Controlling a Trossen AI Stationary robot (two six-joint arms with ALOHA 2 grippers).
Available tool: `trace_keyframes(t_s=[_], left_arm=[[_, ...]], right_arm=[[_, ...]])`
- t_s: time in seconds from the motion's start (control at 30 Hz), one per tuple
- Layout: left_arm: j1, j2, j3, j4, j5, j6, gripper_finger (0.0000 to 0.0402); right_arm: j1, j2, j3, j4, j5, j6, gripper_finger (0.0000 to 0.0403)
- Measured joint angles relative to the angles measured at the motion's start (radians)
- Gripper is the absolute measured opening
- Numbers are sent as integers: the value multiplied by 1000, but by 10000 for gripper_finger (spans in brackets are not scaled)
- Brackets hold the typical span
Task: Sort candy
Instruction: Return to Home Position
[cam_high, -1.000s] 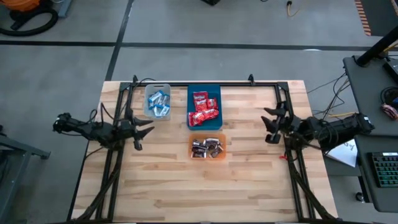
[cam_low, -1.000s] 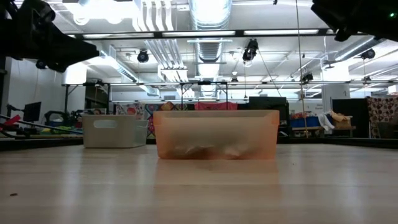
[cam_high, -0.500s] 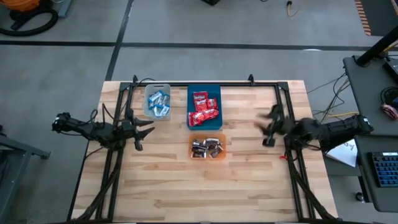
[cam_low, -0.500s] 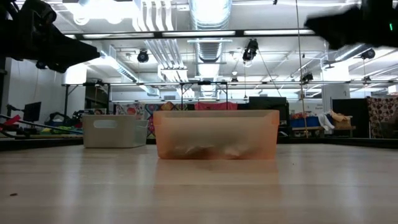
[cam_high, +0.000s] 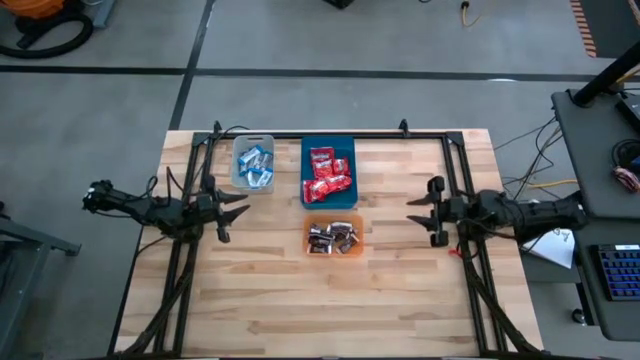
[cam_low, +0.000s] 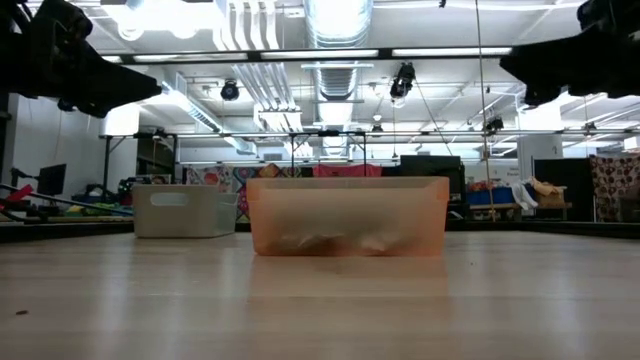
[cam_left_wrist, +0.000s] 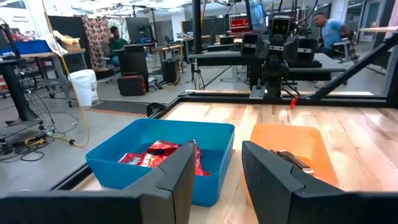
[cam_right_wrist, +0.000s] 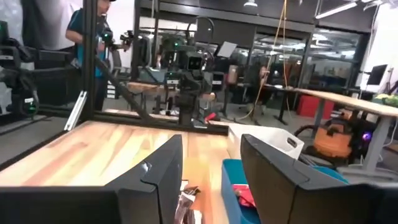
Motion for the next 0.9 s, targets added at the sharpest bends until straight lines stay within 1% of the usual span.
trace_keyframes(t_s=[0.1,0.13,0.23,0.27,0.47,0.73,0.9], left_arm=[[0,3,0,1,0,0,117],[0,4,0,1,0,0,117],[0,12,0,6,-2,0,117],[0,15,1,6,-2,0,117],[0,25,0,8,0,0,117],[0,29,0,8,0,0,117],[0,30,0,9,0,0,117]], right_arm=[[-3,-56,0,-92,-5,-12,155],[-10,-54,0,-104,-18,-16,155],[-42,-54,0,-195,-109,-19,155],[-47,-54,0,-205,-139,-27,155],[-49,-55,-1,-192,-235,-74,155],[-53,-52,-1,-192,-234,56,155],[-53,-33,-1,-193,-234,73,155]])
